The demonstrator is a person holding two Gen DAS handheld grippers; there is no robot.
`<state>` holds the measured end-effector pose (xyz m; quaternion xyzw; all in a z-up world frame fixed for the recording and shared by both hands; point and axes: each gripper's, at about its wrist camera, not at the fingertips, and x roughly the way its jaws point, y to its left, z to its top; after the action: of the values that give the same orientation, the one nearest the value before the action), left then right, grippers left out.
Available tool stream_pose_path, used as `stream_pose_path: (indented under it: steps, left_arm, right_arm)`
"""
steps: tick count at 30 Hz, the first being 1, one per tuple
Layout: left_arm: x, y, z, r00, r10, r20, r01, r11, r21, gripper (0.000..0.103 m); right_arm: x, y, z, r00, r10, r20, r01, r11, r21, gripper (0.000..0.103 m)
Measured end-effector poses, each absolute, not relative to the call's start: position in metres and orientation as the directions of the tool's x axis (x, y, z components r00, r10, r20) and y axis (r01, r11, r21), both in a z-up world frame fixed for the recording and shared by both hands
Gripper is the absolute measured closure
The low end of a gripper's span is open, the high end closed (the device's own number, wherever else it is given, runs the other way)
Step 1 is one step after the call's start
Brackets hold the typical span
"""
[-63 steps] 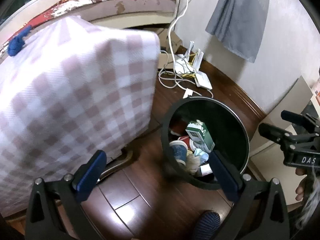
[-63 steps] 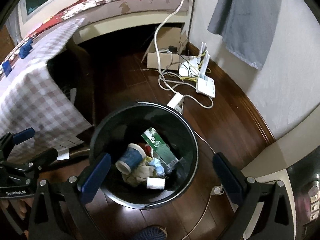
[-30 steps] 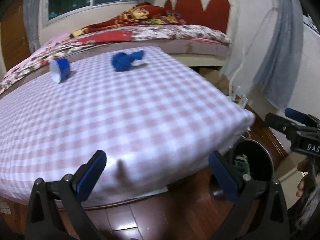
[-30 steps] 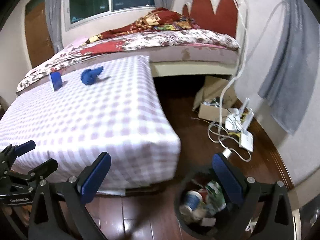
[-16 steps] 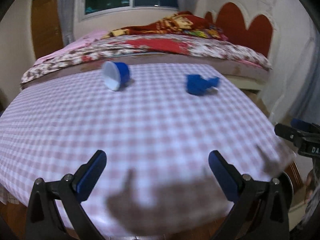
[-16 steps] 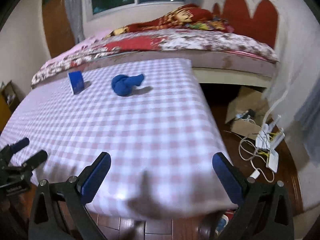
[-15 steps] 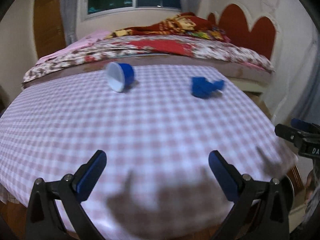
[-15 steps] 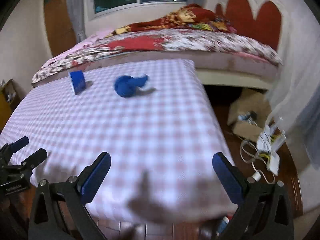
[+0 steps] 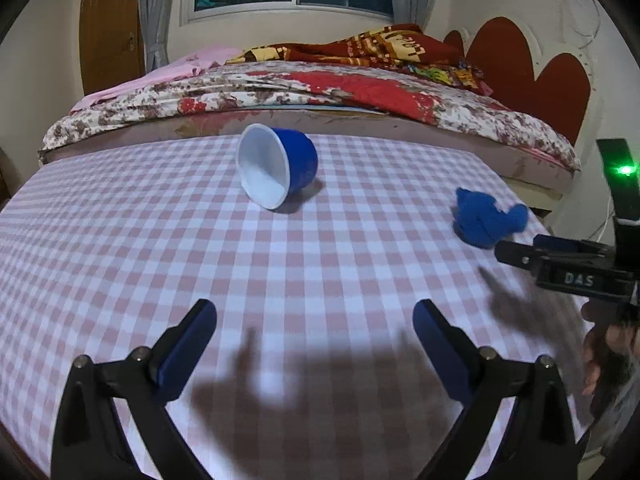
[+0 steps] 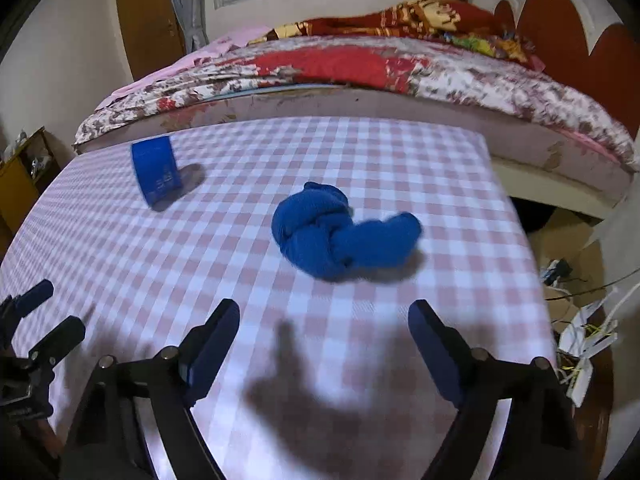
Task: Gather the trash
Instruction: 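Move both tools back over the bed toward the blue cup and glove, then grasp the blue paper cup with the left tool while the right tool grasps the blue glove, then lift and carry the blue cup and blue glove over the black bin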
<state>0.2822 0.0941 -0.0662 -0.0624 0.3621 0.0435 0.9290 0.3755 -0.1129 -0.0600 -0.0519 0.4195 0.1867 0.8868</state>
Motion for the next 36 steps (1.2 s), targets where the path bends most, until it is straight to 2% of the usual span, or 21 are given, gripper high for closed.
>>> stream_pose_path:
  steps: [4,6,8,11,18,24,28,30,31,32,36]
  left_arm:
    - [0.303,0.101,-0.07,0.728,0.032,-0.684,-0.124,0.988,-0.087,0.007]
    - [0.314,0.105,-0.071,0.728,0.031,-0.685,-0.127,0.988,-0.091,0.009]
    - [0.326,0.111,-0.07,0.73,0.023,-0.683,-0.129,0.986,-0.104,0.011]
    - [0.343,0.117,-0.071,0.733,0.02,-0.68,-0.127,0.986,-0.107,0.018]
    - [0.38,0.133,-0.073,0.737,0.007,-0.676,-0.113,0.987,-0.113,0.027]
    - [0.401,0.135,-0.076,0.727,-0.019,-0.686,-0.088,0.989,-0.121,0.039]
    - [0.411,0.138,-0.081,0.712,-0.052,-0.701,-0.083,0.984,-0.157,0.055]
    - [0.416,0.138,-0.083,0.704,-0.066,-0.707,-0.076,0.983,-0.167,0.07]
    - [0.417,0.138,-0.085,0.699,-0.081,-0.71,-0.068,0.982,-0.179,0.087]
    - [0.418,0.139,-0.085,0.693,-0.09,-0.715,-0.065,0.98,-0.186,0.092]
    - [0.41,0.14,-0.075,0.725,-0.099,-0.682,-0.06,0.977,-0.206,0.099]
  right_arm:
    - [0.411,-0.099,-0.07,0.555,0.286,-0.781,-0.368,0.927,0.078,0.024]
    - [0.423,-0.095,-0.073,0.544,0.293,-0.787,-0.372,0.924,0.087,0.032]
    - [0.432,-0.091,-0.075,0.536,0.303,-0.788,-0.381,0.92,0.095,0.046]
    - [0.441,-0.084,-0.074,0.539,0.315,-0.781,-0.4,0.912,0.091,0.053]
    - [0.461,-0.08,-0.073,0.559,0.313,-0.767,-0.388,0.917,0.091,0.055]
    - [0.468,-0.072,-0.073,0.559,0.315,-0.767,-0.397,0.914,0.086,0.055]
    - [0.47,-0.07,-0.073,0.554,0.314,-0.771,-0.402,0.912,0.083,0.055]
    - [0.47,-0.071,-0.072,0.551,0.315,-0.773,-0.404,0.911,0.083,0.055]
    - [0.47,-0.071,-0.072,0.55,0.315,-0.773,-0.404,0.911,0.084,0.056]
    - [0.469,-0.071,-0.071,0.55,0.315,-0.773,-0.404,0.911,0.083,0.056]
    - [0.463,-0.071,-0.068,0.554,0.319,-0.769,-0.419,0.905,0.073,0.058]
